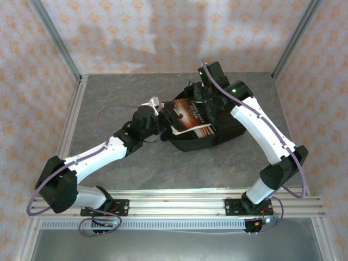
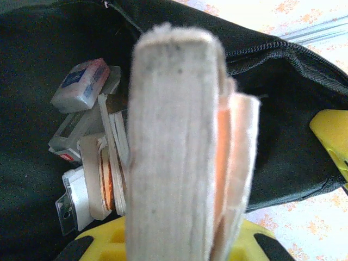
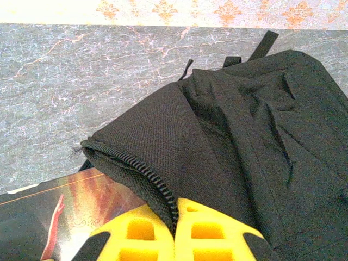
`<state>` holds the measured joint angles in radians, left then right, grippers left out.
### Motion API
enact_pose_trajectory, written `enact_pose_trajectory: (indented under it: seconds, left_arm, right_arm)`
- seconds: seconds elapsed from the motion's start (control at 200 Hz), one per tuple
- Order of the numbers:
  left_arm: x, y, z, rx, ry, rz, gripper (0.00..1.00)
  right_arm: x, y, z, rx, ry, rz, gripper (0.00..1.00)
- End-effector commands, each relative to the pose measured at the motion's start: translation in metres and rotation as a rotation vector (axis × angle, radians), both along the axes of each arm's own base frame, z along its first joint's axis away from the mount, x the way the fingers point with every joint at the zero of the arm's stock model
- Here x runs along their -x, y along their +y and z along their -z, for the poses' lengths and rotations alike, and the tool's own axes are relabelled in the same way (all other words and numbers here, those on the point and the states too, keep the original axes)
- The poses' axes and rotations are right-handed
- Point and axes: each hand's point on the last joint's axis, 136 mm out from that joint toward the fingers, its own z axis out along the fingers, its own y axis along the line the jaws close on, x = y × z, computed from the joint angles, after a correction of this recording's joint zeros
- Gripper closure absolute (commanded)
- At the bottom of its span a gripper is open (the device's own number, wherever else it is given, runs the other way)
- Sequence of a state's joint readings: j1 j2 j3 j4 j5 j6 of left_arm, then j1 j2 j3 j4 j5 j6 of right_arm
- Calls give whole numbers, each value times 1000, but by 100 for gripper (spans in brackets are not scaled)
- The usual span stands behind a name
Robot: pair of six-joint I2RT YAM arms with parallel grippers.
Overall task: Pack the student bag
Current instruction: Place the book in the student bag.
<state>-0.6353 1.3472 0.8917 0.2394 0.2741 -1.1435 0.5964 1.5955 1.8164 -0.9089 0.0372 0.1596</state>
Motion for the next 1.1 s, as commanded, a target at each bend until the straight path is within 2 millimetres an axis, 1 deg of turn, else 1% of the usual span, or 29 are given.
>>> enact_pose_trajectory:
  seconds: [0.0, 0.095, 0.17, 0.355, 0.455, 0.525, 0.671, 0.761, 0.841, 0.871, 0.906, 0.921, 0.931, 0.941, 1.026, 1.096]
  left_arm:
    - [-8, -15, -64, 136, -160, 24, 100]
    - [-14, -19, -56, 147, -145, 16, 100]
    - [-19, -27, -47, 160, -128, 18, 100]
    - [-26, -56, -12, 157, -53, 49, 100]
    - [-28, -68, 7, 153, -12, 60, 100]
    - [-30, -75, 16, 145, 6, 65, 100]
    - [-36, -93, 30, 105, 17, 93, 100]
    - [-45, -102, 37, 80, 15, 92, 100]
    - [-55, -111, 46, 75, 28, 92, 100]
    - [-59, -116, 46, 80, 24, 100, 100]
    - [-63, -122, 52, 79, 32, 105, 100]
    - [-63, -124, 50, 83, 31, 107, 100]
    - [-65, -127, 59, 75, 44, 107, 100]
    - [-66, -129, 63, 73, 49, 108, 100]
    - [-74, -146, 75, 101, 60, 126, 100]
    - [-78, -168, 72, 158, 42, 181, 100]
  right_arm:
    - [2, -1, -45, -90, -113, 4, 100]
    - [3, 3, -45, -116, -107, -5, 100]
    - [3, 7, -44, -135, -101, -12, 100]
    - [3, 11, -39, -157, -85, -17, 100]
    - [3, 13, -34, -164, -75, -19, 100]
    - [3, 15, -29, -172, -63, -20, 100]
    - [3, 21, -15, -216, -34, -16, 100]
    - [3, 25, -8, -262, -25, -1, 100]
    - [2, 28, -5, -301, -21, 6, 100]
    - [2, 29, -4, -310, -20, 10, 100]
    - [1, 31, -3, -323, -16, 13, 100]
    - [0, 31, -3, -328, -17, 15, 100]
    - [0, 31, -3, -328, -16, 17, 100]
    - [0, 32, -3, -334, -16, 19, 100]
    - [-2, 38, -2, -370, -8, 16, 100]
    - [-2, 46, 1, -405, 9, -2, 100]
